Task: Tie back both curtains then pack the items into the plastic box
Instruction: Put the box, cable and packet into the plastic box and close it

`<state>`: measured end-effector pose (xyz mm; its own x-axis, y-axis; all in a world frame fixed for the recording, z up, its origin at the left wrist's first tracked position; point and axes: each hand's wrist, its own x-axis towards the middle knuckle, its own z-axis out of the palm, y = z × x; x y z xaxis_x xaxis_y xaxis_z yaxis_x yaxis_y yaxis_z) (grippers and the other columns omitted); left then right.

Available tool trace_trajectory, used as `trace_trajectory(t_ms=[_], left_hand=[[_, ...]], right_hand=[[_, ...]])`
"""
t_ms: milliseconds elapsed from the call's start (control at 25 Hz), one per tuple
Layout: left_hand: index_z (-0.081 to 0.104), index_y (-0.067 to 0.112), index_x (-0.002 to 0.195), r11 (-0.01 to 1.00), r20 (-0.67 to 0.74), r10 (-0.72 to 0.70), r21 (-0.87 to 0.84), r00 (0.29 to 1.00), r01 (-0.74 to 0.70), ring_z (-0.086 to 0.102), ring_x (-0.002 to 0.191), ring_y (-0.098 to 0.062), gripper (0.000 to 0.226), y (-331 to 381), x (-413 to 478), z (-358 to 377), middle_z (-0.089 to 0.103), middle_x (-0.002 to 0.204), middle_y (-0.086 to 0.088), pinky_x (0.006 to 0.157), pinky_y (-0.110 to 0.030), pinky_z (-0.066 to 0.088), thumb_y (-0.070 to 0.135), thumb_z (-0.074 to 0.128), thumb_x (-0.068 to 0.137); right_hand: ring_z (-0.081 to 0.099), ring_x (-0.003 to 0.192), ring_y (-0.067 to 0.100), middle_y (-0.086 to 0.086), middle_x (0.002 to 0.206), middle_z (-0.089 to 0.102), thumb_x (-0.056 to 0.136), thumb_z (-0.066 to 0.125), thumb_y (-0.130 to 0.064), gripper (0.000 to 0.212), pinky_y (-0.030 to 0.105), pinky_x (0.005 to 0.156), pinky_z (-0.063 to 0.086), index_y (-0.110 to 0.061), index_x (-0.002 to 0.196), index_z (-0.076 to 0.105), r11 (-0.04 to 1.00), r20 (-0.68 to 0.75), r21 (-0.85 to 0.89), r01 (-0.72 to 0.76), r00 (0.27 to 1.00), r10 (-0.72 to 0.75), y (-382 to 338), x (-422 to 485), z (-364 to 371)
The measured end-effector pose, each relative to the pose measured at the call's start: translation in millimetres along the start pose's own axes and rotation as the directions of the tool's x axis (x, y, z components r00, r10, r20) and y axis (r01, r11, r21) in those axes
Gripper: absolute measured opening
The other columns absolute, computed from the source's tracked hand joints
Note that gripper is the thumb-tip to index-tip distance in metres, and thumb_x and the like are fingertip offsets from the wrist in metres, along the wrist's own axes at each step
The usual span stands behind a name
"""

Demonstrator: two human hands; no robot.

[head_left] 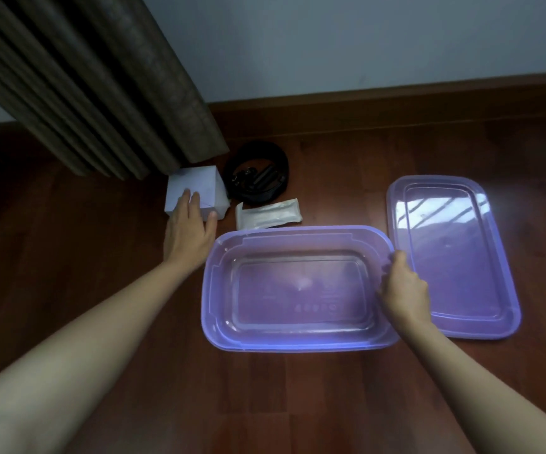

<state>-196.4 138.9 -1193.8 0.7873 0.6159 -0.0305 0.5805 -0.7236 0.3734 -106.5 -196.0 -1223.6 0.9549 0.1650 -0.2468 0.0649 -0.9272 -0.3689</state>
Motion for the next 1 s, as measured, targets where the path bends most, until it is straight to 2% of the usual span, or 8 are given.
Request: trace_trajectory(t_ms=[160,280,400,520,640,720,880,1000], left_hand=[[0.018,0.026,0.149,0.970,0.173,-0.143,0.218,0.975,0.104,0.001,0.144,-0.038,0.059,-17,42,3,-0.001,0.158,-0.012,0.113,-0.056,0.014,0.048,0.032,0.096],[0.020,0.032,0.145,0.946,0.259,-0.231,0.284,0.938,0.154,0.003,0.142,-0.043,0.067,-18,48,5,0.000,0.158,-0.009,0.108,-0.067,0.012,0.066,0.031,0.088],[0.022,0.028,0.141,0.926,0.242,-0.257,0.339,0.936,0.167,0.012,0.139,-0.045,0.075,-16,45,4,0.005,0.156,-0.008,0.103,-0.071,0.009,0.072,0.036,0.082],[0.030,0.023,0.137,0.916,0.168,-0.243,0.362,0.955,0.170,0.025,0.131,-0.047,0.063,-19,41,0,0.019,0.149,-0.014,0.103,-0.074,0.011,0.058,0.043,0.086],[0.033,0.019,0.138,0.857,0.126,-0.309,0.466,0.943,0.218,0.019,0.134,-0.051,0.086,-16,34,1,0.025,0.146,-0.019,0.101,-0.074,0.006,0.077,0.034,0.076],[0.036,0.013,0.138,0.851,0.094,-0.401,0.406,0.911,0.332,0.020,0.133,-0.052,0.100,-16,33,1,0.023,0.147,-0.019,0.101,-0.073,0.010,0.085,0.036,0.069],[0.029,0.010,0.138,0.886,0.091,-0.447,0.180,0.890,0.427,0.036,0.121,-0.046,0.089,-27,30,-3,0.023,0.139,-0.022,0.095,-0.055,0.038,0.062,0.061,0.074],[0.035,0.013,0.130,0.896,-0.044,-0.445,-0.024,0.895,0.444,0.039,0.119,-0.045,0.077,-31,18,-15,0.031,0.135,-0.021,0.093,-0.052,0.039,0.051,0.068,0.072]], right_hand=[[0.061,0.092,0.044,0.013,0.109,0.068,0.082,0.043,0.002,0.033,0.041,0.073,0.045,-0.011,0.112,0.040,1.000,-0.022,0.023,0.004,1.000,-0.003,1,1,5],[0.061,0.093,0.044,0.012,0.111,0.068,0.082,0.044,0.003,0.035,0.041,0.073,0.044,-0.011,0.113,0.040,1.000,-0.030,0.011,0.008,1.000,-0.007,-2,0,4],[0.060,0.093,0.045,0.012,0.112,0.067,0.082,0.044,0.003,0.034,0.040,0.071,0.042,-0.011,0.113,0.040,1.000,-0.033,0.006,-0.011,0.999,0.012,-3,-1,3],[0.060,0.093,0.044,0.011,0.113,0.067,0.083,0.044,0.002,0.033,0.039,0.070,0.040,-0.012,0.114,0.041,1.000,-0.027,0.011,-0.019,0.999,0.019,-5,-2,3],[0.060,0.093,0.045,0.010,0.112,0.067,0.084,0.043,0.001,0.033,0.039,0.069,0.039,-0.012,0.114,0.040,1.000,-0.030,0.002,-0.015,0.999,0.015,-4,-2,2],[0.059,0.092,0.046,0.012,0.112,0.067,0.084,0.041,0.002,0.032,0.038,0.068,0.035,-0.010,0.114,0.041,1.000,-0.034,0.005,-0.016,0.999,0.016,-5,-3,2],[0.060,0.091,0.045,0.011,0.111,0.068,0.085,0.042,0.001,0.030,0.039,0.070,0.040,-0.010,0.113,0.041,1.000,-0.044,0.007,-0.001,0.999,0.001,-4,-3,2],[0.060,0.092,0.043,0.010,0.110,0.068,0.085,0.042,0.001,0.030,0.041,0.072,0.044,-0.011,0.113,0.040,1.000,-0.038,0.030,0.004,0.999,-0.002,-4,-2,5]])
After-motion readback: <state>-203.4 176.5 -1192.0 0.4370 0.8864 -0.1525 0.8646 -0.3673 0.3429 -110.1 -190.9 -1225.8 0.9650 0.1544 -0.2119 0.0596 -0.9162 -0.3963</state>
